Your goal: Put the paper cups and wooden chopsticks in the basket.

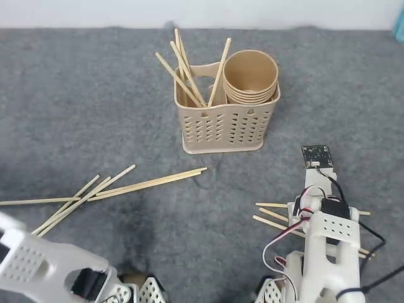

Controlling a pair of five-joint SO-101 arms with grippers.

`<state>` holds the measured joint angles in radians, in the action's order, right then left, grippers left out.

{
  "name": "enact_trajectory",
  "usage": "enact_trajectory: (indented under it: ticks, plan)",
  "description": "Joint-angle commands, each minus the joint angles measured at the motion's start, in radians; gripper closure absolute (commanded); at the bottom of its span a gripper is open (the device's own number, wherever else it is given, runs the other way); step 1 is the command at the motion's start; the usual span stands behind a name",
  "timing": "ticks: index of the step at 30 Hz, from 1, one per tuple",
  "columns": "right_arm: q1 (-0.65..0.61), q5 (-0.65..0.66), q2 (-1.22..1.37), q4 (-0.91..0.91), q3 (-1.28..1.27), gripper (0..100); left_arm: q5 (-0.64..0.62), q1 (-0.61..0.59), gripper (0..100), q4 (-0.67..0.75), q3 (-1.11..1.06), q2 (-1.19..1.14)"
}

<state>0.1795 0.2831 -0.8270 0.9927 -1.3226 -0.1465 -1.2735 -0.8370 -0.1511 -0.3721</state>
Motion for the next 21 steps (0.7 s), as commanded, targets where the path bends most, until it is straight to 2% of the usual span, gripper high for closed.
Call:
enact_trajectory:
  ticks: [1, 8, 14, 18, 21]
  plan:
    - [-0.012, 0.012, -0.022, 0.01, 0.003, 99.1, -0.071, 0.0, 98, 0.052, -0.018, 0.071]
    - [-0.012, 0.014, -0.022, 0.01, 0.003, 99.1, -0.13, 0.029, 79, -0.003, -0.016, 0.071]
    - [-0.012, 0.014, -0.022, 0.01, 0.003, 99.1, -0.143, 0.046, 85, -0.002, -0.002, 0.054]
    - [-0.012, 0.014, -0.022, 0.01, 0.003, 99.1, -0.143, 0.051, 86, -0.018, 0.082, -0.052]
    - [-0.012, 0.014, -0.022, 0.01, 0.003, 99.1, -0.143, 0.044, 86, -0.083, 0.194, -0.158]
